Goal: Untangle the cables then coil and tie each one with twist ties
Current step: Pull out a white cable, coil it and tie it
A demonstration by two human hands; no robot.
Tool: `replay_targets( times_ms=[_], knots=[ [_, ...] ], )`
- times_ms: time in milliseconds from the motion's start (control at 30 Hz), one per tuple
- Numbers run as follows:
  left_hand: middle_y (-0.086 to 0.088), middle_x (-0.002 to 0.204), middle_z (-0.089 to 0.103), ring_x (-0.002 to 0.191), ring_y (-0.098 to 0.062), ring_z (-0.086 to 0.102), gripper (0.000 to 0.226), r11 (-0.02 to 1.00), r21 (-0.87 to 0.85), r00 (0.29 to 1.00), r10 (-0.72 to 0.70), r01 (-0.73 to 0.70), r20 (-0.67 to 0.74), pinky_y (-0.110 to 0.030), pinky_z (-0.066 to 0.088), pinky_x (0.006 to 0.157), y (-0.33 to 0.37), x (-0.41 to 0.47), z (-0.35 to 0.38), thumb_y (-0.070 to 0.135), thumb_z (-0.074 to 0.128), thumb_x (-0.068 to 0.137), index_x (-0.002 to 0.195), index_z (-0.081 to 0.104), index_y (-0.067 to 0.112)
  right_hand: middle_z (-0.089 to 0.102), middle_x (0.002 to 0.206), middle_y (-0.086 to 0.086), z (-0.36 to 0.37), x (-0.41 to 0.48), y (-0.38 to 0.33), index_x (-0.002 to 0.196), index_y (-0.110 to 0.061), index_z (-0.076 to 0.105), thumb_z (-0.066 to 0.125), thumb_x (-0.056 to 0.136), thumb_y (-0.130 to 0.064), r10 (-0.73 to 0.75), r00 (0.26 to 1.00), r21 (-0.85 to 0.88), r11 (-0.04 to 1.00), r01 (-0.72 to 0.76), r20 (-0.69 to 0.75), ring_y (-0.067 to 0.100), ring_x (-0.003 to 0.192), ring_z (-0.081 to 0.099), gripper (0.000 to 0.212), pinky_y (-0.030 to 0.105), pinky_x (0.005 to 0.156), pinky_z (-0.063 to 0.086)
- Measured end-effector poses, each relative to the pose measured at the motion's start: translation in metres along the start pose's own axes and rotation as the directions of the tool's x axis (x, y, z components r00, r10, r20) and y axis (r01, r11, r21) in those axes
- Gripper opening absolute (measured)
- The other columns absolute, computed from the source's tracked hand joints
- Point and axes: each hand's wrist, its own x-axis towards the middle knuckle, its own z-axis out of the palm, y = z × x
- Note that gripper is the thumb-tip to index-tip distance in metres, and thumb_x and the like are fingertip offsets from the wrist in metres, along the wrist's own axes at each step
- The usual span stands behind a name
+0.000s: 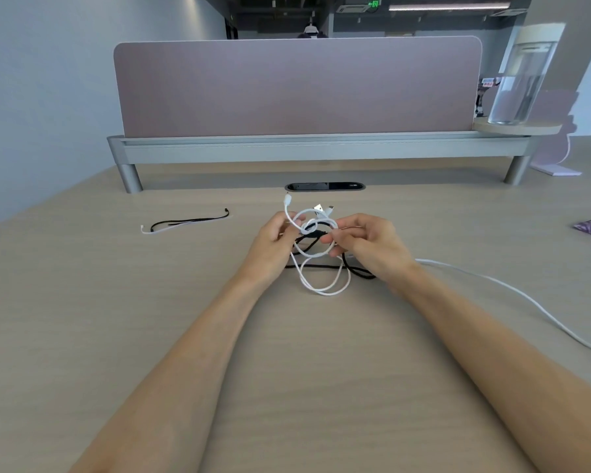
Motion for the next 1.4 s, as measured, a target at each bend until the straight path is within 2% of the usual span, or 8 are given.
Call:
replay_targets(
  times_ms=[333, 567, 700, 833, 967, 1100, 1267, 1400],
  knots=[
    [0.015, 0.077, 0.065, 0.06, 0.01, 0.053, 0.017, 0.996, -0.055, 0.981, -0.057, 0.068, 0.188, -0.005, 0.038, 0.055, 0.012, -0.01, -0.006, 0.026, 0.058, 0.094, 0.101, 0.068, 0.014, 0.075, 0.088, 0.002, -0.008, 0.002, 0.001, 0.099, -0.007, 0.062, 0.062, 0.092, -0.008, 0.018, 0.999, -0.001, 1.0, -0.018, 0.043, 0.014, 0.065, 0.069, 0.007, 0.013, 0.062, 0.05],
    [0.003, 0.08, 0.067, 0.066, 0.0, 0.057, 0.007, 1.0, -0.007, 0.989, 0.018, -0.017, 0.146, -0.011, 0.044, 0.058, 0.007, -0.009, -0.002, 0.013, 0.065, 0.09, 0.094, 0.069, 0.018, 0.074, 0.08, 0.001, -0.004, 0.004, 0.002, 0.096, -0.012, 0.059, 0.062, 0.092, -0.017, 0.031, 0.999, -0.021, 0.999, -0.031, -0.031, 0.016, 0.063, 0.07, 0.007, 0.023, 0.064, 0.051],
    [0.014, 0.065, 0.066, 0.06, -0.001, 0.054, 0.012, 1.0, -0.007, 0.991, -0.027, 0.028, 0.134, -0.015, 0.043, 0.056, 0.004, -0.006, 0.001, 0.015, 0.066, 0.09, 0.081, 0.068, 0.022, 0.074, 0.079, -0.002, -0.006, 0.0, 0.003, 0.103, -0.016, 0.051, 0.059, 0.092, -0.018, -0.041, 0.997, -0.11, 0.993, 0.035, -0.06, 0.018, 0.056, 0.065, 0.014, 0.029, 0.065, 0.053],
    [0.006, 0.075, 0.07, 0.059, -0.003, 0.055, 0.013, 1.0, 0.006, 0.99, -0.012, 0.011, 0.137, -0.017, 0.042, 0.055, 0.001, -0.004, 0.003, 0.016, 0.06, 0.094, 0.087, 0.07, 0.019, 0.055, 0.108, -0.01, -0.006, 0.001, 0.009, 0.118, -0.032, 0.051, 0.055, 0.093, -0.022, -0.413, 0.91, -0.594, 0.722, 0.356, 0.044, 0.006, 0.062, 0.051, 0.027, 0.031, 0.061, 0.047],
    [0.008, 0.073, 0.067, 0.057, -0.001, 0.05, 0.017, 1.0, 0.024, 0.989, 0.01, -0.014, 0.148, -0.016, 0.038, 0.053, -0.001, -0.005, 0.004, 0.016, 0.055, 0.097, 0.097, 0.07, 0.008, 0.047, 0.117, -0.006, -0.006, 0.004, 0.013, 0.11, -0.03, 0.065, 0.059, 0.091, -0.013, -0.562, 0.804, -0.665, 0.528, 0.529, 0.194, 0.011, 0.076, 0.048, 0.027, 0.036, 0.056, 0.047],
    [0.005, 0.078, 0.069, 0.073, -0.011, 0.055, 0.017, 0.998, 0.053, 0.986, 0.012, -0.021, 0.163, -0.023, 0.042, 0.067, -0.003, -0.003, 0.004, 0.015, 0.054, 0.097, 0.09, 0.069, 0.013, 0.049, 0.113, -0.009, -0.005, 0.006, 0.015, 0.102, -0.025, 0.065, 0.062, 0.088, -0.013, -0.557, 0.817, -0.664, 0.557, 0.5, 0.148, 0.009, 0.079, 0.049, 0.019, 0.041, 0.059, 0.05],
    [0.008, 0.069, 0.061, 0.056, 0.006, 0.052, 0.016, 0.997, 0.072, 0.987, 0.01, -0.022, 0.163, -0.008, 0.038, 0.057, -0.001, -0.003, 0.005, 0.01, 0.052, 0.098, 0.087, 0.064, 0.012, 0.051, 0.117, -0.006, -0.005, 0.01, 0.022, 0.109, -0.025, 0.066, 0.07, 0.085, -0.021, -0.519, 0.837, -0.621, 0.602, 0.501, 0.173, 0.012, 0.094, 0.056, 0.025, 0.042, 0.073, 0.052],
    [-0.004, 0.078, 0.062, 0.06, -0.004, 0.051, 0.019, 0.998, 0.053, 0.985, -0.041, 0.033, 0.169, -0.013, 0.041, 0.056, 0.001, -0.003, 0.005, 0.014, 0.049, 0.1, 0.095, 0.066, 0.006, 0.056, 0.113, -0.007, -0.006, 0.012, 0.024, 0.108, -0.025, 0.069, 0.069, 0.086, -0.026, -0.498, 0.849, -0.594, 0.634, 0.494, 0.176, 0.015, 0.098, 0.058, 0.022, 0.043, 0.077, 0.052]
  ],
)
